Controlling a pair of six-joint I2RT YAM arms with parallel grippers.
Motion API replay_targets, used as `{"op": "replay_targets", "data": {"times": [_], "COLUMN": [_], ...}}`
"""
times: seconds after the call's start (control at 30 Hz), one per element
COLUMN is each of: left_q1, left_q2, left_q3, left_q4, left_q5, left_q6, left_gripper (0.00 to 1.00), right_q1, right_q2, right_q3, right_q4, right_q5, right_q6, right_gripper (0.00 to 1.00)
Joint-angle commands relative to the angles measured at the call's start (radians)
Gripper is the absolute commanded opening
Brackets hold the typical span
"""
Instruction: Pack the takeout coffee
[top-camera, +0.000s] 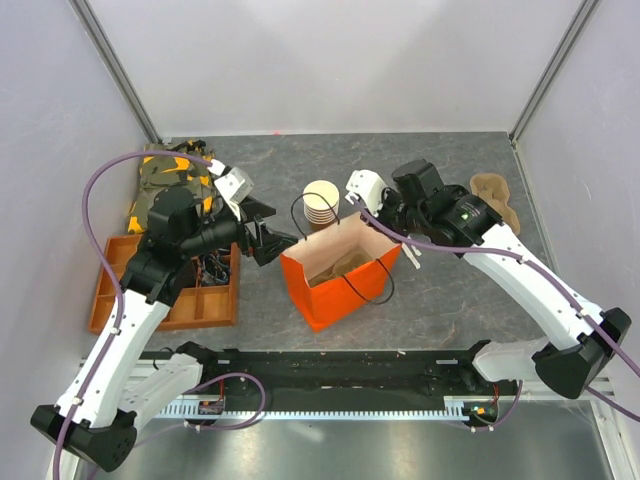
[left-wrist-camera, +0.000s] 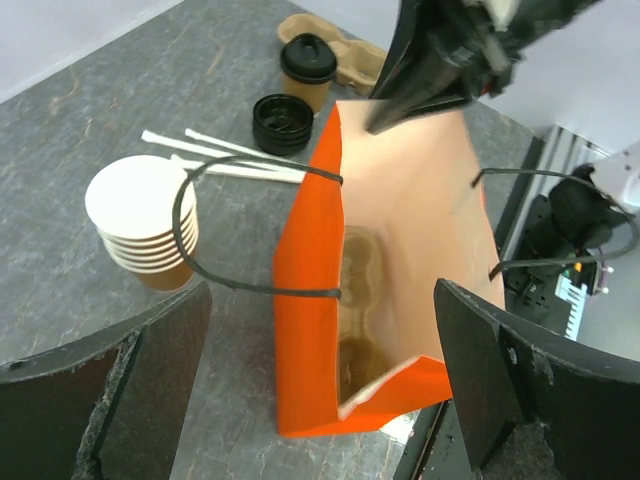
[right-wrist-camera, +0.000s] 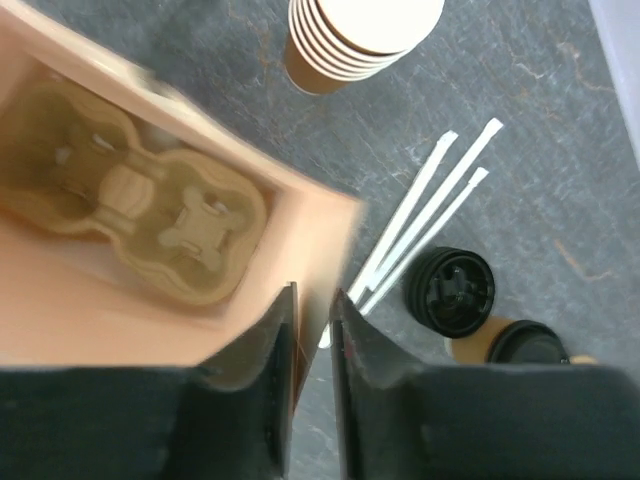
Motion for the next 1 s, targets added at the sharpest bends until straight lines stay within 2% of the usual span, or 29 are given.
{"op": "replay_targets", "data": {"times": [0.0, 0.03, 0.1, 0.13, 0.2, 0.4, 0.5, 0.63, 0.7, 0.83, 0.97], "left_q1": [0.001, 0.001, -0.001, 0.001, 0.001, 0.001, -0.001, -0.001, 0.001, 0.01, 0.074], "left_q2": [0.013, 0.016, 0.016, 0.017, 0.017, 0.03, 0.048, 0.093, 0.117, 0.145, 0.177], "left_q3": [0.013, 0.013, 0.013, 0.013, 0.01, 0.001, 0.004, 0.031, 0.044, 0.061, 0.079], "left_q4": [0.045, 0.049, 0.056, 0.063, 0.077, 0.125, 0.148, 0.157, 0.172, 0.188, 0.168], "left_q5": [-0.073, -0.075, -0.095, -0.098, -0.116, -0.138, -0.135, -0.133, -0.132, -0.156, -0.167], "left_q6": [-0.059, -0.064, -0.078, -0.079, -0.081, -0.072, -0.07, -0.073, -0.066, -0.061, -0.108], "left_gripper": [1.0, 1.0, 1.0, 1.0, 1.0, 1.0, 1.0, 1.0, 1.0, 1.0, 1.0], "right_q1": [0.002, 0.002, 0.002, 0.002, 0.001, -0.019, -0.073, -0.345, -0.431, -0.519, -0.623], "right_q2": [0.005, 0.014, 0.022, 0.028, 0.035, 0.031, 0.061, 0.152, 0.198, 0.291, 0.41], "right_q3": [0.031, 0.056, 0.086, 0.119, 0.148, 0.249, 0.318, 0.396, 0.401, 0.41, 0.439], "right_q4": [0.023, 0.02, 0.018, 0.018, 0.015, -0.002, -0.031, -0.143, -0.155, -0.168, -0.191], "right_q5": [-0.005, -0.006, -0.005, -0.005, -0.002, -0.028, -0.036, -0.109, -0.074, 0.076, 0.076], "right_q6": [0.003, 0.012, 0.047, 0.063, 0.106, 0.176, 0.236, 0.273, 0.224, 0.144, 0.132], "right_gripper": [0.41, 0.5, 0.58, 0.65, 0.69, 0.91, 0.98, 0.98, 0.98, 0.98, 0.98]}}
